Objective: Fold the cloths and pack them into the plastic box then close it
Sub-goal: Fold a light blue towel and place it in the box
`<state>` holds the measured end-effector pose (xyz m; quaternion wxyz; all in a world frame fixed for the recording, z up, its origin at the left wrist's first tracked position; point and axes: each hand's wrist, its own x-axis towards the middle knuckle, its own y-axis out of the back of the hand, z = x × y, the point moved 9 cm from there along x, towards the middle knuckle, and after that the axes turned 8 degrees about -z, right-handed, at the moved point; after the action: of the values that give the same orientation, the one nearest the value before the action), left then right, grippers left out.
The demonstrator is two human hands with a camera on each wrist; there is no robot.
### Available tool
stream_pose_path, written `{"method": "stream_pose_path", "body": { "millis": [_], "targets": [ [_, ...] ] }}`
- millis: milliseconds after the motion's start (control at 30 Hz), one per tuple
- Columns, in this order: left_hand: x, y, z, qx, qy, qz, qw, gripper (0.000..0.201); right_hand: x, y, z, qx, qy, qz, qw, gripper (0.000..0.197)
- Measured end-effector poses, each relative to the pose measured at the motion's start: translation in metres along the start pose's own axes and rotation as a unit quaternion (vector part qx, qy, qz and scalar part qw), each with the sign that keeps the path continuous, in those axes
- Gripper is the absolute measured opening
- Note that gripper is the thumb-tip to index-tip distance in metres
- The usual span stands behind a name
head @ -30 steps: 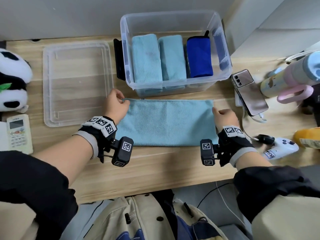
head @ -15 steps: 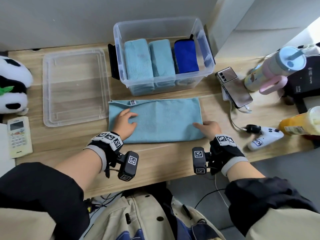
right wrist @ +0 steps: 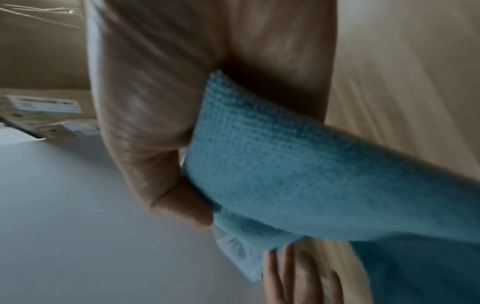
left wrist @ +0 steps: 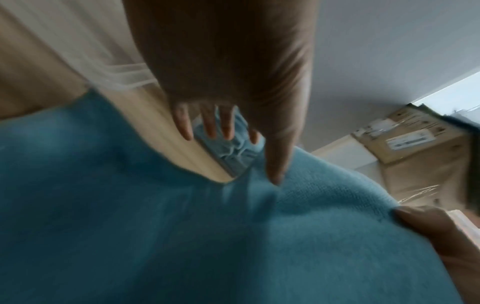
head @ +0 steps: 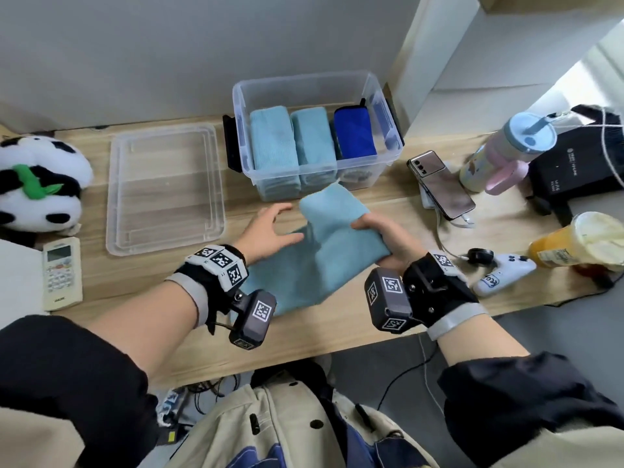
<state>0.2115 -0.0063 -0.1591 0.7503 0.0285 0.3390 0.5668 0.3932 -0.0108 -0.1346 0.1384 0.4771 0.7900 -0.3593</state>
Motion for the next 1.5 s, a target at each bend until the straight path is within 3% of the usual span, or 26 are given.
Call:
{"method": "stream_pose_path", "body": {
  "millis": [100, 300, 467, 533, 700, 867, 967, 1067, 1300, 1500],
  "targets": [
    [-0.006, 0.006, 0.053, -0.084, -0.084, -0.064, 0.991, 0.083, -0.01, -0.03, -0.022, -0.05, 0.014, -0.059, 0.997, 0.029],
    [-0.019, 0.032, 0.087, -0.181, -0.102, -0.1, 0.973, 0.028, -0.028, -0.051, -0.064, -0.133, 0.04, -0.096, 0.986, 0.034],
    [-0.021, 0.05, 0.085, -0.273, -0.09, -0.059, 0.956, 0.023, -0.033, -0.048, -0.078, -0.201, 0.024, -0.093, 0.975, 0.021],
    [-0.021, 0.058, 0.086, -0.28, -0.098, -0.036, 0.954, 0.024, -0.032, -0.048, -0.08, -0.222, 0.016, -0.099, 0.97, 0.025],
    [-0.026, 0.071, 0.087, -0.288, -0.099, 0.003, 0.952, 0.016, -0.026, -0.025, -0.089, -0.287, 0.016, -0.045, 0.957, 0.031],
    [-0.031, 0.077, 0.091, -0.283, -0.104, -0.004, 0.953, 0.013, -0.023, 0.0, -0.11, -0.278, 0.065, 0.067, 0.956, 0.019],
    [-0.033, 0.084, 0.094, -0.279, -0.108, 0.007, 0.954, 0.019, -0.022, 0.003, -0.111, -0.281, 0.057, 0.069, 0.955, 0.011],
    [-0.035, 0.097, 0.098, -0.278, -0.116, 0.041, 0.953, 0.011, -0.021, 0.003, -0.111, -0.341, 0.049, 0.085, 0.935, 0.007],
    [-0.045, 0.136, 0.133, -0.273, -0.184, 0.08, 0.941, 0.011, -0.037, -0.037, -0.173, -0.199, 0.294, 0.083, 0.931, 0.015],
    [-0.056, 0.152, 0.152, -0.334, -0.239, 0.078, 0.908, 0.015, -0.056, -0.062, -0.2, -0.182, 0.374, 0.042, 0.908, 0.016]
  ]
}}
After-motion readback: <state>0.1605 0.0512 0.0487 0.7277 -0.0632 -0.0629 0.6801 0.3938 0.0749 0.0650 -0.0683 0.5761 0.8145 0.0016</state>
